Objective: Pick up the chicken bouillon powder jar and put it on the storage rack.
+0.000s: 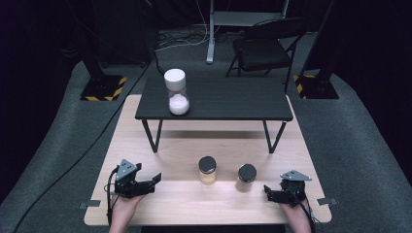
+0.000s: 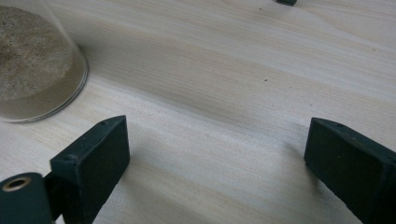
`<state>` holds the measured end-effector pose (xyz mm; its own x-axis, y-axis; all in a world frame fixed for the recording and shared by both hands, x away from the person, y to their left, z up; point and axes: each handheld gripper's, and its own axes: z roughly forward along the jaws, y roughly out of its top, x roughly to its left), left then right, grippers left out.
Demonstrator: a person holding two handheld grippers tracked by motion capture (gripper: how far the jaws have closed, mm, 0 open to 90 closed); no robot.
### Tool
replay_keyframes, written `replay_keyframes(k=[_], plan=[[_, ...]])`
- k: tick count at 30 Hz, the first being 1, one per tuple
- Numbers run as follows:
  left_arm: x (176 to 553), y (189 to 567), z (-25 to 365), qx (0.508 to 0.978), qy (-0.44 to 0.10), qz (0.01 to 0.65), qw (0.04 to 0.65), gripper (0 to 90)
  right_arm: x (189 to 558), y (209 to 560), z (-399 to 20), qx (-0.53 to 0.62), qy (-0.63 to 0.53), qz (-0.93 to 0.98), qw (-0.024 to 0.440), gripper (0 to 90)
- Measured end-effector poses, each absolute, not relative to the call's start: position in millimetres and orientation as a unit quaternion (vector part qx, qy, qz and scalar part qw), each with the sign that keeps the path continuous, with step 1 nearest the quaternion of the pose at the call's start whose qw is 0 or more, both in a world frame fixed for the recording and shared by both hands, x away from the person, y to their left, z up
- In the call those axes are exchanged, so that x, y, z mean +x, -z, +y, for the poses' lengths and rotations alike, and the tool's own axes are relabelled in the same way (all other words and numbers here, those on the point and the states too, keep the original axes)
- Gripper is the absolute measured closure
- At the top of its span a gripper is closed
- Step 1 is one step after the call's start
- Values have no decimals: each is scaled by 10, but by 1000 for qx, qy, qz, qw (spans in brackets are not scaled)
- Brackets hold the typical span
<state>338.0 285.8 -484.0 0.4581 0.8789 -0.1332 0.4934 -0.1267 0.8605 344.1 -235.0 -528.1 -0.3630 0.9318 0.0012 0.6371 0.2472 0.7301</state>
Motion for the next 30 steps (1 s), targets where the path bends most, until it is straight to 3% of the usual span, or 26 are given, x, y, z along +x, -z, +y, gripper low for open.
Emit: replay_keyframes(k=[30], plan=[[3419,5209,2850,756,-194,487,391,89,3390,5200,-2402,529,-350,739,224,96]])
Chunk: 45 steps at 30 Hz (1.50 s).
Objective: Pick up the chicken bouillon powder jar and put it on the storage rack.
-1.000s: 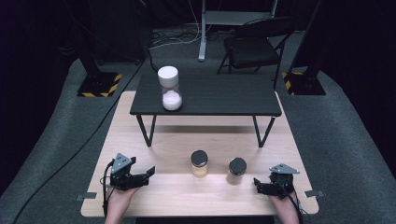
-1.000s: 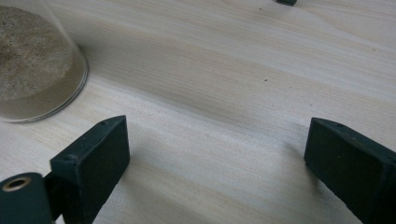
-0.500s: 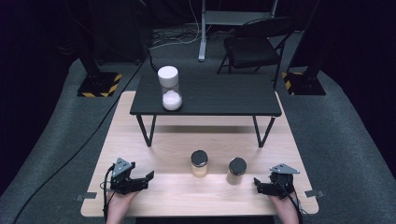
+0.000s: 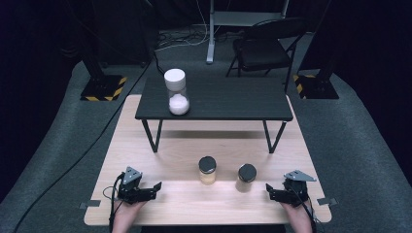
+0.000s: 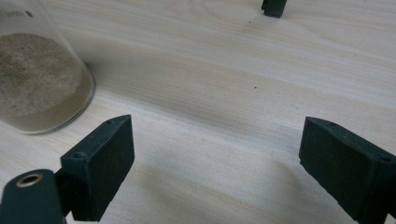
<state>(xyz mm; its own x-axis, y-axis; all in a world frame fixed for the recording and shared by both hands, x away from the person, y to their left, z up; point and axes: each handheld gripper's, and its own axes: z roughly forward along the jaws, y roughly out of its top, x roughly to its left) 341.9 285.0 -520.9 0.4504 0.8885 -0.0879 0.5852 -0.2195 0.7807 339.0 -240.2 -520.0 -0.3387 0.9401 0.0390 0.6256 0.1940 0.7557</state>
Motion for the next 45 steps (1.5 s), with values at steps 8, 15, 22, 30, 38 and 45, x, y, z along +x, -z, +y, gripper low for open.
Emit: replay_keyframes(k=[8,15,22,30,38,45], plan=[[3457,5279,2856,763,-191,493,371,88,3350,5133,-2427,529,-363,732,229,95],[3485,5288,2813,771,-198,494,349,86,3328,5073,-2413,525,-373,728,236,96],[3490,5293,2782,776,-210,492,335,80,3314,4995,-2385,520,-377,727,241,96],[3491,5294,2782,776,-209,492,335,76,3291,4889,-2388,517,-386,723,248,97],[3492,5294,2782,779,-207,489,333,65,3274,4740,-2418,515,-402,715,249,100],[3489,5295,2778,779,-207,489,334,61,3247,4646,-2400,514,-417,709,244,101]])
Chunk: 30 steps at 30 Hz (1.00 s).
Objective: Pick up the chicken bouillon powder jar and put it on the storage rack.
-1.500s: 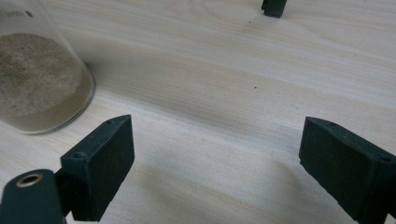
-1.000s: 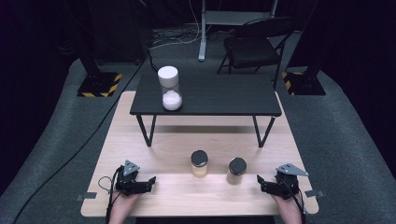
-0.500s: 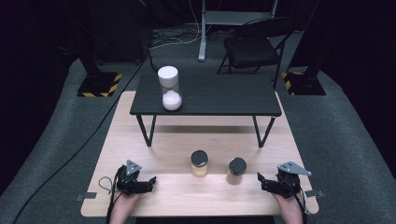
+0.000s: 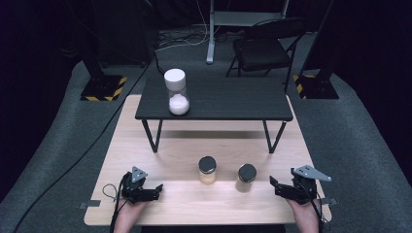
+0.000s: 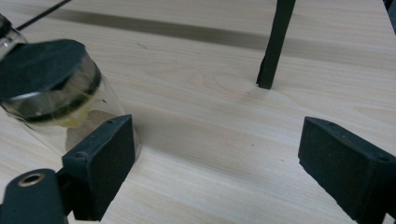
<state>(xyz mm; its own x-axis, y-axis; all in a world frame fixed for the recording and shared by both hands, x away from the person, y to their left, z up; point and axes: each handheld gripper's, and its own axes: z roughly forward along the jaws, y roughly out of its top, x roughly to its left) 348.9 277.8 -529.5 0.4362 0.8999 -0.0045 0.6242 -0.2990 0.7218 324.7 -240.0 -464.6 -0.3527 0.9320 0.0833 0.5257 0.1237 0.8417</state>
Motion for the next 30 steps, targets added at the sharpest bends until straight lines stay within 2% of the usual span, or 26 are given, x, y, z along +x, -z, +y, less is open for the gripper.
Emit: replay_keyframes(k=[12,30], plan=[[3491,5295,2779,779,-207,489,333,57,3231,4367,-2309,495,-442,706,249,101],[3492,5295,2779,779,-207,490,333,56,3275,4052,-1916,450,-457,727,243,100]])
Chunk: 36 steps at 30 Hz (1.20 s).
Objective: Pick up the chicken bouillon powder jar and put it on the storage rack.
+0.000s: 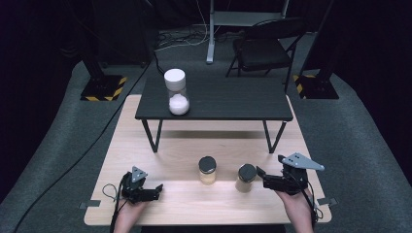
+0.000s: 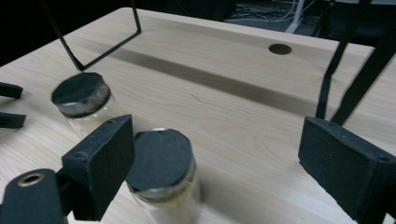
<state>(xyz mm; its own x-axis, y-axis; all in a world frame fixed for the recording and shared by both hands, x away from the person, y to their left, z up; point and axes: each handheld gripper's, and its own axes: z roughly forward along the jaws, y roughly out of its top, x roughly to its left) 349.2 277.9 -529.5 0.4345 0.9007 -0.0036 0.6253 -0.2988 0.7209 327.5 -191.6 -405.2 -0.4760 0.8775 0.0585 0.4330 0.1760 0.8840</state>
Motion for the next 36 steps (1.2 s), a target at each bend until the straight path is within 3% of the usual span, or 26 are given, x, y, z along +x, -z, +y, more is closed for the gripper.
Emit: replay_keyframes(k=[36], plan=[[3498,5296,2778,778,-207,493,330,36,3346,4003,-1212,394,-466,761,219,99]])
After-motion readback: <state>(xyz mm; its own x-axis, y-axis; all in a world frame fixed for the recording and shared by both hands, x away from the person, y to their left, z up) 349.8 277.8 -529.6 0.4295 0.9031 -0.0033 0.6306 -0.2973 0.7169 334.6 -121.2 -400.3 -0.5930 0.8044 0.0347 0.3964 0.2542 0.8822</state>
